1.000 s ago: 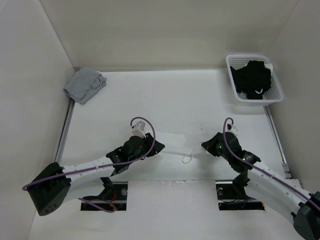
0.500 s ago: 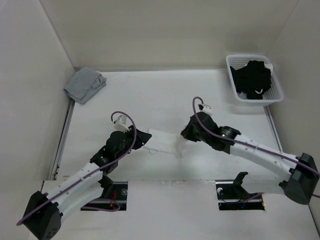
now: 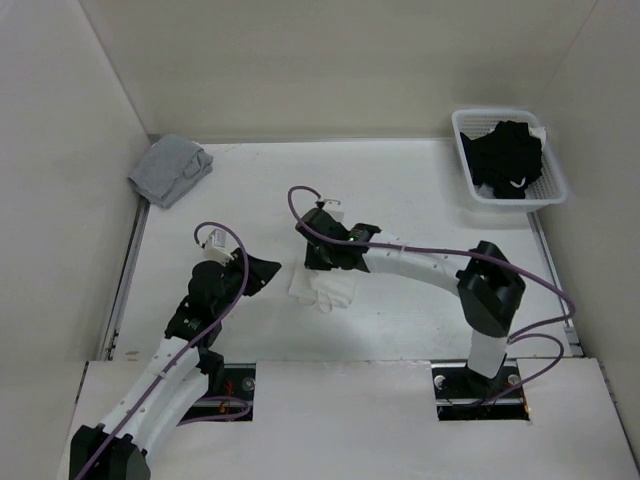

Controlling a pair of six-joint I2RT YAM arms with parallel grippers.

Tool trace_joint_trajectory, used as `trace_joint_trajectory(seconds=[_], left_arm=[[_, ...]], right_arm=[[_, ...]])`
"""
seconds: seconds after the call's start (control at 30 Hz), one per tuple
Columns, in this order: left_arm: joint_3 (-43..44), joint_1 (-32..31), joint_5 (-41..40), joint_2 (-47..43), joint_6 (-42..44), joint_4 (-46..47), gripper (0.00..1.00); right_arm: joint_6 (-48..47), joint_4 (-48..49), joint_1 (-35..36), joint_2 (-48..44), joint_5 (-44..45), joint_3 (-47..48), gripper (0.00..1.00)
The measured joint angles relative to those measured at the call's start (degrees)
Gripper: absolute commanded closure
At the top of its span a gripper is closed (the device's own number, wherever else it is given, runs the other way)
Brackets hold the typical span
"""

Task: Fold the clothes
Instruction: Fold the tank top

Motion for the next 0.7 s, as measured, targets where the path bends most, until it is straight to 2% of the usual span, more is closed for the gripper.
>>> trace_joint_trajectory(seconds=[0.17,0.23,0.33,0.4,0.47,0.57,0.7], left_arm=[[-0.02,2.12,2.10,-0.33,0.57,-0.33,0.76],[0.00,2.05,2.19,-0.28,0.72,-0.35,0.76],[0.22,1.49,1.81,-0.13,0.98,-0.35,0.75],[0.74,0.57,0.70,0.59,1.20,-0.24,0.75],[1.60,-1.49,-0.79,2.49,1.55,0.39,0.74],[2.97,-6.49,-3.43,7.10,2.03,2.51,0.72],[4.02,-13.86,-8.59,13.42,3.74,4.04,0.66]], right_arm=[[-0.09,-0.79,2.32,5.05,-1.05,3.69,0.55],[-0.33,-0.83,3.06,4.96,-1.46,3.72,0.50],[-0.52,0.09,3.87,2.84,-1.79,2.80,0.49],[-0.79,1.51,4.07,-1.42,-1.66,-0.26,0.53],[-1.51,3.50,4.00,-7.58,-0.98,-4.92,0.73],[-2.45,7.19,3.13,-16.85,-0.04,-12.33,0.97],[-4.28,14.93,1.55,-26.80,3.52,-25.03,0.99]])
